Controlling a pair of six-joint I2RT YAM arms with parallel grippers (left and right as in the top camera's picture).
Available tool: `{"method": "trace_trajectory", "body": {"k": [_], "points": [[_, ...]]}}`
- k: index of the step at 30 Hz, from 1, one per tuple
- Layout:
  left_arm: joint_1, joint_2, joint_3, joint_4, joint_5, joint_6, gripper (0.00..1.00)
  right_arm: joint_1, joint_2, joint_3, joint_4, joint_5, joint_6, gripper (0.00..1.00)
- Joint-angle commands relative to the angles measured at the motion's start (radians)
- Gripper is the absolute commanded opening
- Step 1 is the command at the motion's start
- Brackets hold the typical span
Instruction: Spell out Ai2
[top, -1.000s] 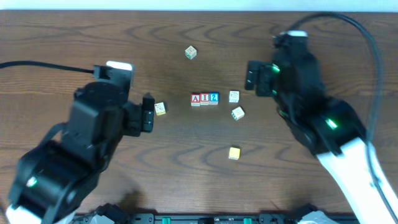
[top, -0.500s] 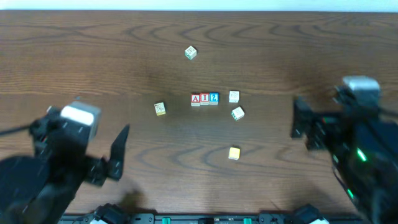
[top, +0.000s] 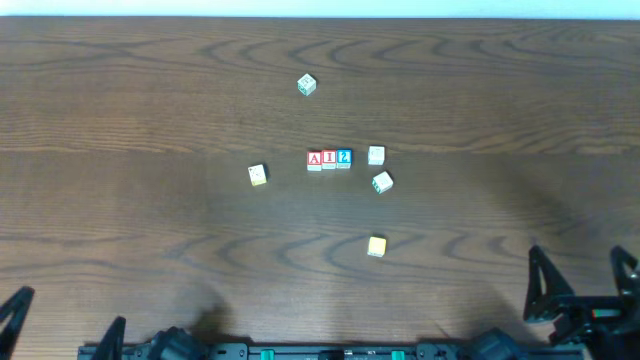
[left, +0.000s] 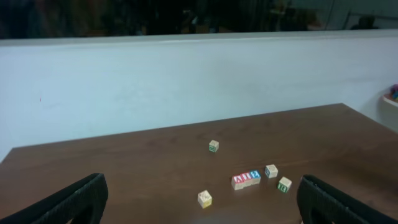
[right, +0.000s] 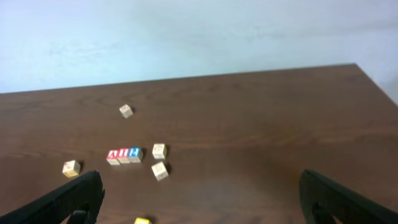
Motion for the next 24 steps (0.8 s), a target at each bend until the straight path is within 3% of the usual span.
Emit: {"method": "trace_trajectory", "body": {"k": [1, 5, 9, 12, 14, 18, 24], "points": [[0.002, -0.039, -0.085, -0.002, -0.009, -0.031, 0.95, 0.005, -0.034, -0.085, -0.002, 0.007, 0.071, 0.99], [0.002, -0.056, -0.203, 0.055, -0.056, -0.102, 0.95, 0.006, -0.065, -0.254, 0.098, -0.017, 0.144, 0.99], [0.002, -0.055, -0.412, 0.21, -0.166, -0.101, 0.95, 0.006, -0.064, -0.454, 0.359, -0.068, 0.135, 0.99], [0.002, -0.055, -0.573, 0.319, -0.302, -0.101, 0.95, 0.006, -0.056, -0.576, 0.527, -0.023, 0.039, 0.99], [0.002, -0.055, -0.689, 0.41, -0.362, -0.092, 0.95, 0.006, -0.049, -0.661, 0.635, -0.032, -0.12, 0.99], [0.002, -0.055, -0.856, 0.64, -0.335, 0.017, 0.96, 0.006, -0.042, -0.782, 0.79, -0.036, -0.22, 0.99], [0.002, -0.043, -1.033, 0.946, -0.326, 0.023, 0.95, 0.005, -0.04, -0.908, 0.962, -0.078, -0.317, 0.99]]}}
